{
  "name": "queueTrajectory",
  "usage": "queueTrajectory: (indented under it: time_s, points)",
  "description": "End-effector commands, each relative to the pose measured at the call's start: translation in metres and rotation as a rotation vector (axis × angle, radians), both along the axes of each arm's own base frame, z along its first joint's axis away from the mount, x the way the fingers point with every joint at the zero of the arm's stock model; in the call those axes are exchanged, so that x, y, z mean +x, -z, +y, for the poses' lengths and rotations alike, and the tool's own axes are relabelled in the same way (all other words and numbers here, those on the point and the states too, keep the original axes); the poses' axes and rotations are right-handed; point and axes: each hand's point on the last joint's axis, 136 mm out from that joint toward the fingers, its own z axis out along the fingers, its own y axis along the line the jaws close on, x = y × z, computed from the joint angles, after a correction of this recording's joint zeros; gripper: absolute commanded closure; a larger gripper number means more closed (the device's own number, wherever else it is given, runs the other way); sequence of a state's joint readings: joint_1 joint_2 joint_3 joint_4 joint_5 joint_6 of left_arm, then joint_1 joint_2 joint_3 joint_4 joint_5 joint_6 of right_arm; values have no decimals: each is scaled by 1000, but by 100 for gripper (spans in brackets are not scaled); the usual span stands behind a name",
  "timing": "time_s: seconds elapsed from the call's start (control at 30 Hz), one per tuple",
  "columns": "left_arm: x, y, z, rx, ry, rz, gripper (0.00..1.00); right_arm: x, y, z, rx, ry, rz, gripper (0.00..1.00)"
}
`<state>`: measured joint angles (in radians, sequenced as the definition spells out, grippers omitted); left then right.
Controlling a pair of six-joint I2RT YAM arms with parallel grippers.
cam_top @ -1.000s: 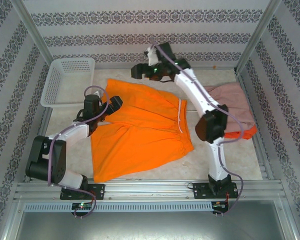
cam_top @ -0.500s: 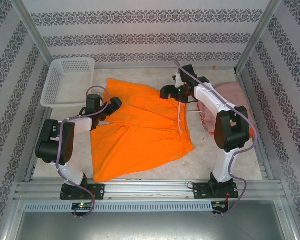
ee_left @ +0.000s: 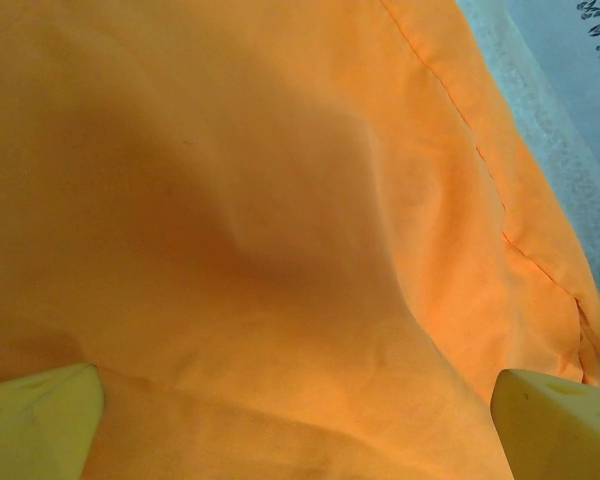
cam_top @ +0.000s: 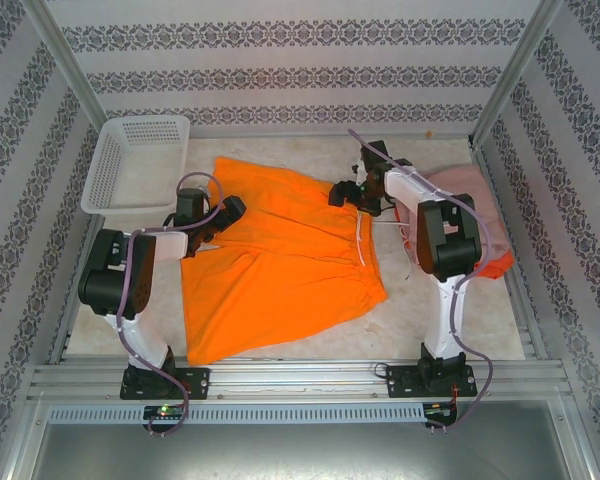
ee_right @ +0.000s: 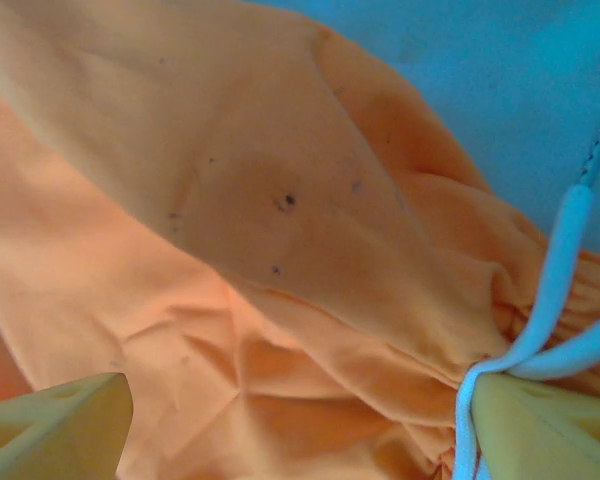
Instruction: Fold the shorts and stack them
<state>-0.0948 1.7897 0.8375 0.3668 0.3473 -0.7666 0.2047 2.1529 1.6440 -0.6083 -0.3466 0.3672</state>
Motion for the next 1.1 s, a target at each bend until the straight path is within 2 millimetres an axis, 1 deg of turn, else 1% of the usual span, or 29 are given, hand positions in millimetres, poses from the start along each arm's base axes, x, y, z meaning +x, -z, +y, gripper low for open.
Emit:
queueTrajectory:
  time_s: [0.0,0.23,0.37,0.43,0.47,0.57,0.67,0.77,0.83,0.9,0.93,1.0,1.07]
  points:
    - [14,0,11,25,-19,-24,0,16,-4,3,20,8,-8,12]
    - [30,11,15,41,-24,1,0,42,3,6,39,27,8,12]
    - [44,12,17,59,-20,8,0,56,1,10,62,38,12,12]
    - [52,9,17,62,-14,6,0,61,-4,14,85,34,8,12]
    - [54,6,17,64,-13,1,0,63,-8,16,96,33,0,12]
    - [61,-18,17,68,-1,-47,0,66,-31,21,134,29,-38,12]
    - [60,-54,16,68,10,-110,0,65,-64,22,163,25,-108,12]
    - [48,-94,14,56,14,-178,0,61,-101,20,182,27,-189,11]
    - [33,-118,13,40,18,-214,0,52,-126,17,183,26,-235,12]
    - [15,-134,12,28,21,-236,0,41,-146,13,178,28,-272,11]
    - [4,-140,12,21,21,-243,0,34,-154,10,172,33,-292,12]
    - [-18,-145,12,12,21,-237,0,19,-165,6,164,37,-319,12]
    - [-42,-140,9,8,26,-205,0,-1,-170,3,156,30,-335,11]
